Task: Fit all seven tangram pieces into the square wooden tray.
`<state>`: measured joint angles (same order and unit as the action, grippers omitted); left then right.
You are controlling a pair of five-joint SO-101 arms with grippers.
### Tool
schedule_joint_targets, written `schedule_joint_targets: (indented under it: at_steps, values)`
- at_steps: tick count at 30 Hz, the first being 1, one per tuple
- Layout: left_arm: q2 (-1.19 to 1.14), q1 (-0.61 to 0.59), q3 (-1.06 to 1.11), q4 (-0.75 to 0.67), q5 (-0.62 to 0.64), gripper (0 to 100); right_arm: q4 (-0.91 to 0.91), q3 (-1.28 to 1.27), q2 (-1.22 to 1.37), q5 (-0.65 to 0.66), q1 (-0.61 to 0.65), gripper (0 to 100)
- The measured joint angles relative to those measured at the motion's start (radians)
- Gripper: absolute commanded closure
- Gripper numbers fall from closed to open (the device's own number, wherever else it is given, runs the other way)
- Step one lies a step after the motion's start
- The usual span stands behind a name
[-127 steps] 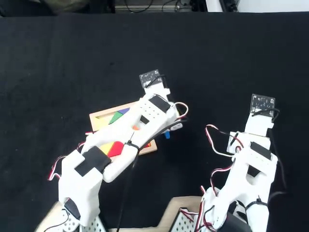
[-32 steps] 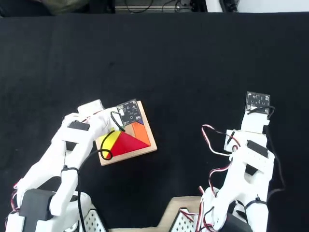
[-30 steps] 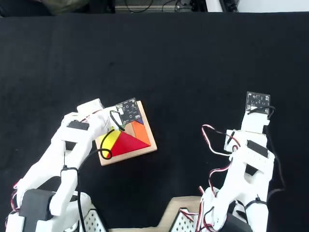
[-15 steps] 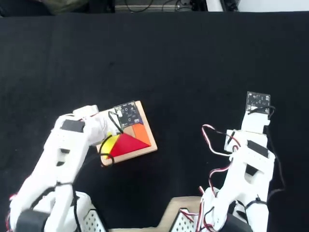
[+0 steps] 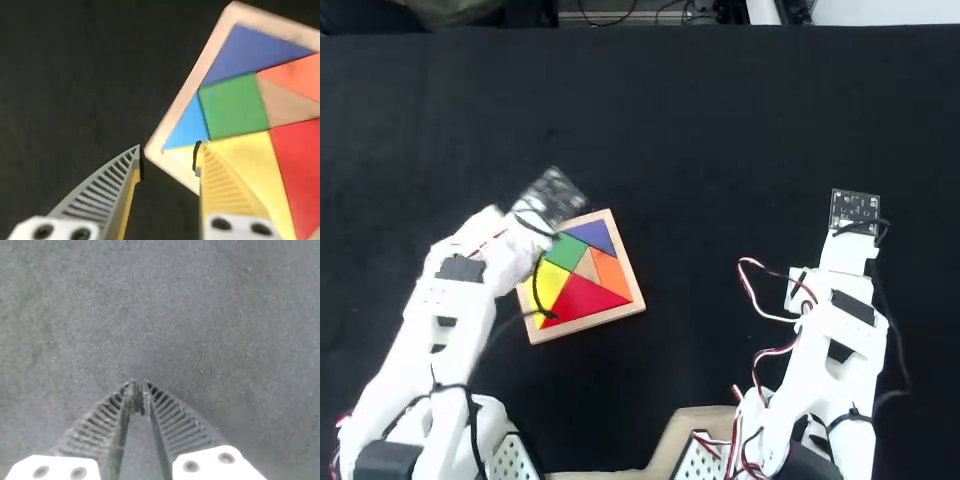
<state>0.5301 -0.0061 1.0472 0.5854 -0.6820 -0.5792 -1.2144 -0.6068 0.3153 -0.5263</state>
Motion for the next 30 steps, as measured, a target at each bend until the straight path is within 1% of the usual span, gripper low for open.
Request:
schedule_joint_targets:
  at_steps: [2,5,7,8,11,14,19,22,26,30]
  values:
    - [-0.017,-0.074,-0.017,0.048,0.074,82,0.000,0.000,0.000,0.000,0.021,98.7]
    - [-0.021,-0.198,-0.031,0.071,0.149,82,0.000,0.000,0.000,0.003,0.049,98.7]
    - [-0.026,-0.261,-0.032,0.075,0.167,82,0.000,0.000,0.000,0.018,0.054,98.7]
    - [-0.032,-0.270,-0.032,0.075,0.172,82,0.000,0.000,0.000,0.026,0.055,98.7]
    - [-0.072,-0.265,-0.032,0.077,0.186,82,0.000,0.000,0.000,0.029,0.055,98.7]
    - [-0.158,-0.250,-0.046,0.072,0.252,82,0.000,-0.012,0.000,0.035,0.055,98.7]
    - [-0.413,-0.247,-0.213,0.077,0.315,82,0.000,-0.018,0.000,0.035,0.055,98.7]
    - [-0.520,-0.247,-0.338,0.146,0.345,82,0.000,-0.018,0.000,0.035,0.055,98.7]
    - [-0.569,-0.215,-0.414,0.173,0.348,82,0.000,-0.018,0.000,0.035,0.055,98.7]
    - [-0.575,-0.132,-0.436,0.172,0.353,82,0.000,-0.018,0.000,0.035,0.055,98.7]
